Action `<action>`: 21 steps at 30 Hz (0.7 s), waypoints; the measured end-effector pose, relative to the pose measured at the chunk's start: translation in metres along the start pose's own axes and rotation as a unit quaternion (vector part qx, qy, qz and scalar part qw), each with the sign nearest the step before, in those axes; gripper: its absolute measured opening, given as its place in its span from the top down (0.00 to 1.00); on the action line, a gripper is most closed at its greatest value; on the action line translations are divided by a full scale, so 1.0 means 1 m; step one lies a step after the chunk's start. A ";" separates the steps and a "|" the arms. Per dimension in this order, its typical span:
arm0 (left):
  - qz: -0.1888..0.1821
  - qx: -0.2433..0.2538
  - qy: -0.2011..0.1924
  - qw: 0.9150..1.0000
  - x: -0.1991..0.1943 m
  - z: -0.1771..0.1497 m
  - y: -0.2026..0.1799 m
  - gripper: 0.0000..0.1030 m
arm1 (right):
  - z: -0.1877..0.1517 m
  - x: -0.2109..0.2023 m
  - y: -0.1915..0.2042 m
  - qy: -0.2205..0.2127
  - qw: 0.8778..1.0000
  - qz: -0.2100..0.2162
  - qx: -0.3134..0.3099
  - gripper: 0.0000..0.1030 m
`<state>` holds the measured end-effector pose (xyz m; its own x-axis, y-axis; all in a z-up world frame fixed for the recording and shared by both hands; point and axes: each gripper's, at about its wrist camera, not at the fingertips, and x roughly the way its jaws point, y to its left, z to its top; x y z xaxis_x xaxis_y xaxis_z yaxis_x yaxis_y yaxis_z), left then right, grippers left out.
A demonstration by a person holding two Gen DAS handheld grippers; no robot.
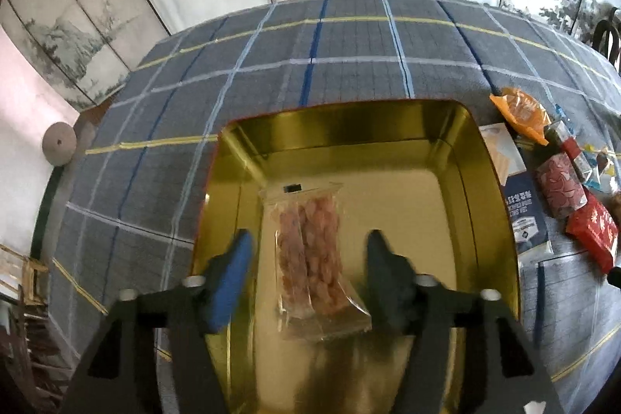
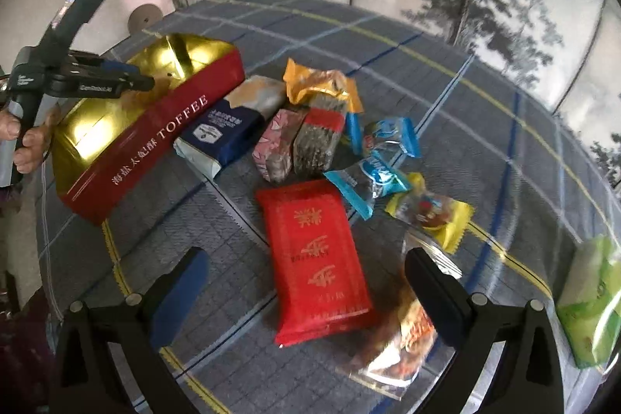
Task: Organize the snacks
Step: 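Carry the peanut bag over the gold tin and open the left gripper, then grasp the red rectangular snack packet with the right gripper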
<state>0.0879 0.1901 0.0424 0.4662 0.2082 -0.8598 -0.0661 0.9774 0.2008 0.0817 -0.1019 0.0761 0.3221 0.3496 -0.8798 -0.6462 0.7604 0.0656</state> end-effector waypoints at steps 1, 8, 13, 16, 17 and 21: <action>0.003 -0.001 -0.002 1.000 -0.002 0.000 0.000 0.38 | 0.003 0.004 -0.002 0.008 1.000 0.007 -0.001 0.01; -0.028 -0.039 -0.020 0.999 -0.036 -0.020 0.009 0.37 | 0.011 0.030 -0.005 0.064 0.997 0.031 0.003 0.09; -0.049 -0.055 -0.029 0.997 -0.064 -0.050 0.007 0.37 | 0.010 0.035 0.003 0.087 0.996 0.012 -0.017 0.17; -0.047 -0.058 -0.043 0.996 -0.082 -0.069 0.005 0.37 | 0.011 0.032 0.005 0.090 0.996 -0.012 -0.015 0.34; -0.044 -0.059 -0.047 0.996 -0.088 -0.077 0.005 0.37 | 0.012 0.029 0.007 0.087 0.996 -0.017 -0.015 0.44; -0.052 -0.066 -0.047 0.995 -0.104 -0.102 0.009 0.36 | 0.012 0.025 0.024 0.096 0.994 -0.042 -0.016 0.56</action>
<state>-0.0516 0.1813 0.0858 0.5566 0.1079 -0.8238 -0.1266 0.9910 0.0443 0.0830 -0.0685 0.0617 0.2400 0.1719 -0.9554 -0.6451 0.7637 -0.0247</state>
